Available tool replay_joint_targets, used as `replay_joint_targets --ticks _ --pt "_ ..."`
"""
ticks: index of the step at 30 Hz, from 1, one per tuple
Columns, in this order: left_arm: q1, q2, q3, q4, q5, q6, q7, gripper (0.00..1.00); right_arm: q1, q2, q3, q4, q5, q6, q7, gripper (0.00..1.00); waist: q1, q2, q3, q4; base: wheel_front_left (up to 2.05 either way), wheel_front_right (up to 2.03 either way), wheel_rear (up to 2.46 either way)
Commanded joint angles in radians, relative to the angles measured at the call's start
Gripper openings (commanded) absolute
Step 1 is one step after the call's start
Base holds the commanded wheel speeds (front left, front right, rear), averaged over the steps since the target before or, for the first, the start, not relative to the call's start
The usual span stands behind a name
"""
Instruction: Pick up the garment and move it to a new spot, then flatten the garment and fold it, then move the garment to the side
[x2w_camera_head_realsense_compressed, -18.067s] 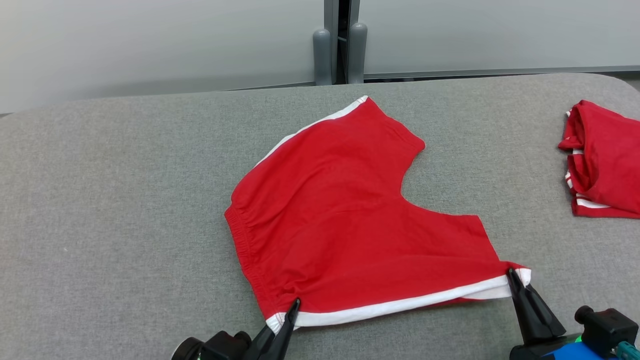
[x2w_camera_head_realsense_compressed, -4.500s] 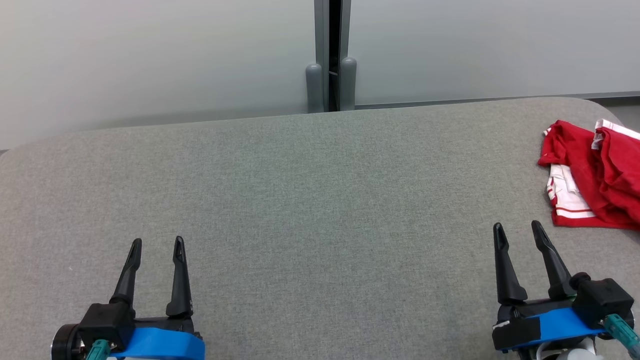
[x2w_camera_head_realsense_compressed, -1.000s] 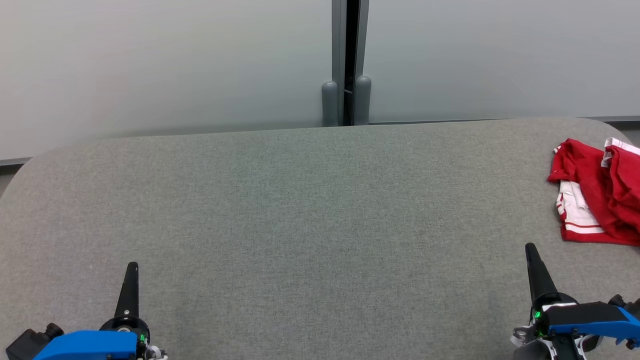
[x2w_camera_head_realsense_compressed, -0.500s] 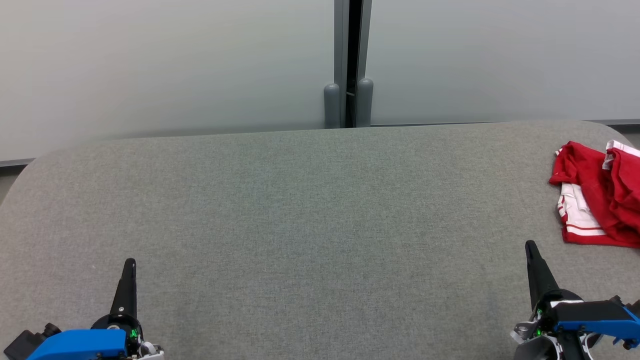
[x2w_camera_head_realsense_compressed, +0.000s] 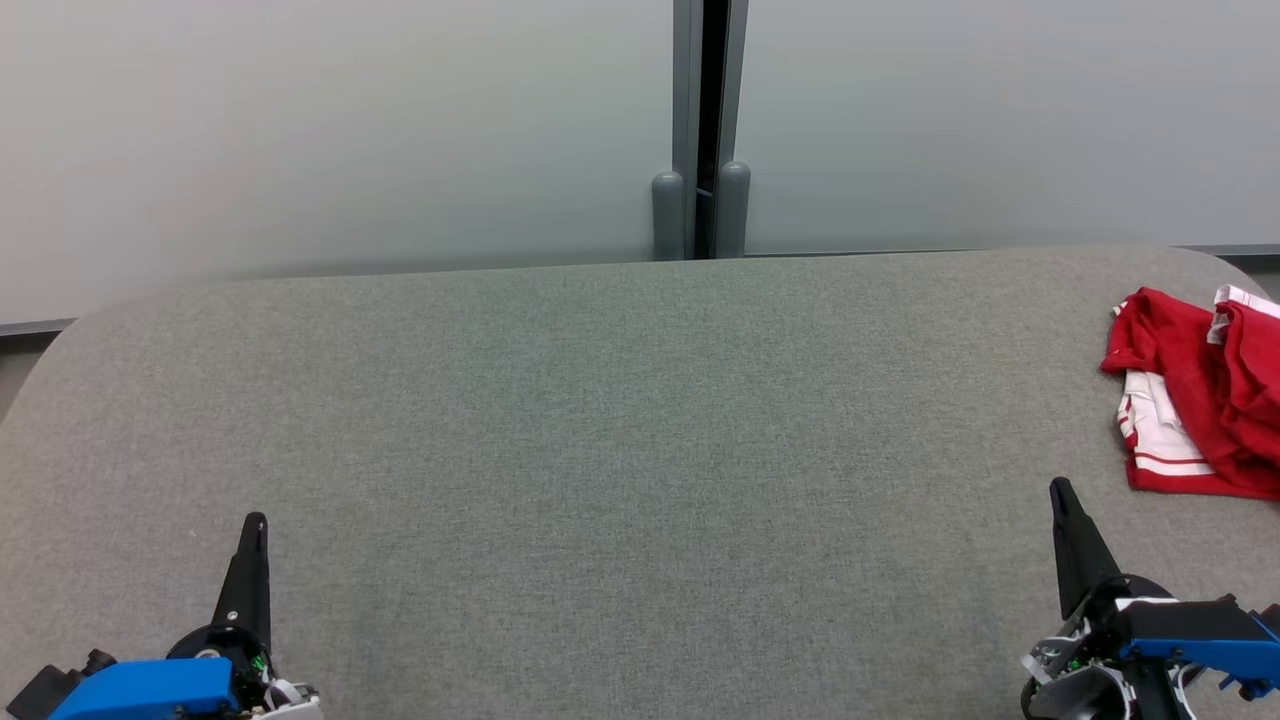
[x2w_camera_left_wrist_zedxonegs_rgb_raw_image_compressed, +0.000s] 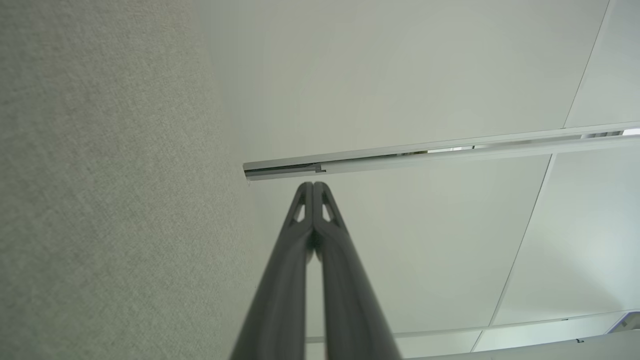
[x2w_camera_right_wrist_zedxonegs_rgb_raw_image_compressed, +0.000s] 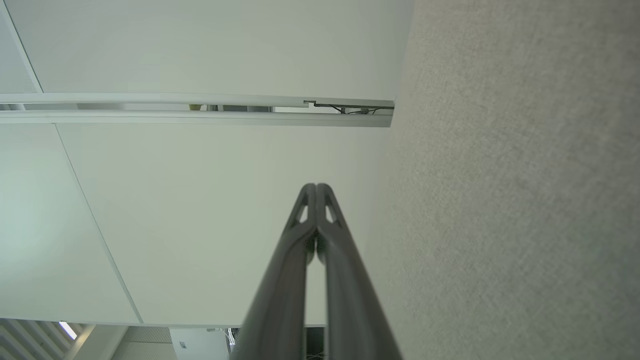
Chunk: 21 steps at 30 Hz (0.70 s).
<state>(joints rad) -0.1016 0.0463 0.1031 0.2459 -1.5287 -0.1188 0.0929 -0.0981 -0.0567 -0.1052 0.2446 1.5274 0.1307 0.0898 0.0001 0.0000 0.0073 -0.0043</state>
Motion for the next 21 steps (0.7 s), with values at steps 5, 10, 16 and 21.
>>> replay_joint_targets --ticks 5,10,16,21 --pt "-0.015 0.006 0.011 0.001 -0.047 -0.01 0.014 0.0 -0.016 0.006 -0.006 0.002 0.049 0.0 0.015 0.0 -0.0001 0.0 -0.002 0.002 0.0 0.0 0.0" --pt "-0.015 0.007 0.014 0.003 -0.079 -0.015 0.022 0.0 -0.018 0.006 -0.009 0.003 0.082 0.0 0.024 0.0 -0.0001 0.0 -0.005 0.004 0.0 0.0 0.0" --pt "-0.015 0.007 0.014 0.003 -0.085 -0.016 0.025 0.0 -0.019 0.007 -0.009 0.003 0.088 0.0 0.026 0.0 -0.0001 0.0 -0.005 0.004 0.0 0.0 0.0" --pt "-0.015 0.007 0.014 0.003 -0.085 -0.016 0.025 0.0 -0.019 0.007 -0.009 0.003 0.088 0.0 0.027 0.0 -0.0001 0.0 -0.005 0.004 0.0 0.0 0.0"
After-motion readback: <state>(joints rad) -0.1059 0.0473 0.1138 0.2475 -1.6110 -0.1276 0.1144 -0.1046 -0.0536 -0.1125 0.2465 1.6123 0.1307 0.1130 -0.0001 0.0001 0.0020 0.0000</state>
